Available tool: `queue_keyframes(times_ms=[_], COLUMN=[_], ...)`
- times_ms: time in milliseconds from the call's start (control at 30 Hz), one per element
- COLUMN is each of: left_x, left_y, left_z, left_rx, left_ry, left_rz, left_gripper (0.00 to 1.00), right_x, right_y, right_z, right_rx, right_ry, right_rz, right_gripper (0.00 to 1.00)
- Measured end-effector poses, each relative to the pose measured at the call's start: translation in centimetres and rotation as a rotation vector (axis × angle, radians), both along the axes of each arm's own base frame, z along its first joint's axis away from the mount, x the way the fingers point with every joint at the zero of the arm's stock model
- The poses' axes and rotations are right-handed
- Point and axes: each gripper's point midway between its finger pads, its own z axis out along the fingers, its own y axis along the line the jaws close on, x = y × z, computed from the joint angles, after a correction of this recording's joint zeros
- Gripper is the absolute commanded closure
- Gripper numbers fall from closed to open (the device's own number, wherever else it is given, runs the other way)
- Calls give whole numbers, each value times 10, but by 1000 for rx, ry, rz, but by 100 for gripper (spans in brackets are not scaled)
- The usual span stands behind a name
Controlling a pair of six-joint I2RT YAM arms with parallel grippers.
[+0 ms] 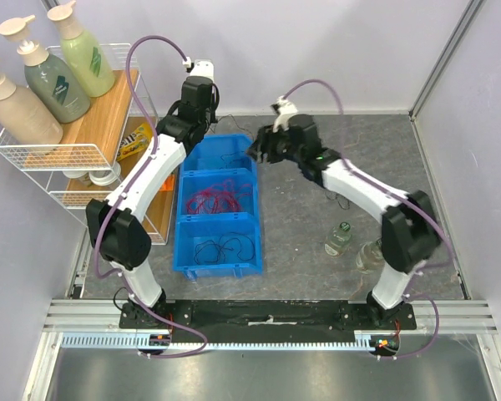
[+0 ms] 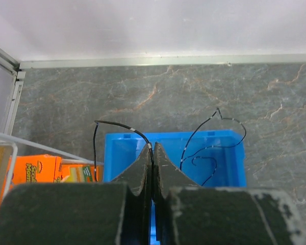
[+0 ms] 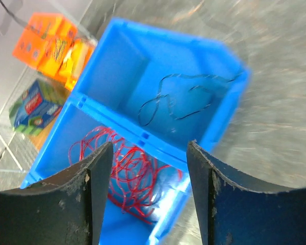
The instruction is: Untangle the cables
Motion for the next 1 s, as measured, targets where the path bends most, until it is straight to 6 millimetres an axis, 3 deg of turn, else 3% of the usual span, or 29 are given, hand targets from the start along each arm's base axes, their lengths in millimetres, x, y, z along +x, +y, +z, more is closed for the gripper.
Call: queue_keyframes(times_ms=[133,267,300,367,533,700,800,1000], left_x=[-13,-31,-35,-48,-77,-81,-71,-22], left_y=[4,7,9,12,24,27,23,5], left_z=[-14,-16,-14,-10,14,37,24,-37], left_rx=[12,6,5,0,-6,-13,18,143], left_ry=[36,49,47,34,-29,-97,-64,114], left_rz=[-7,-33,-35,-47,-68,-74,-80,-110], left_gripper=[98,98,98,98,98,98,98,98], right_x=[4,4,2,-7,-22,-29,-33,-49], right_y=[-73,-144,-151,-158,-153,-154,-156,-166], right_z=[64,91,91,89,65,47,45,68], right_rx=[21,14,10,3,-25,-46,-50,-45], right_ry=[-119,-175,-175,-169,-115,-71,-61,-119], right_rz=[-137,-298,-316,-327,-299,-292,-290,-305], right_gripper=[32,31,31,31,31,31,31,29])
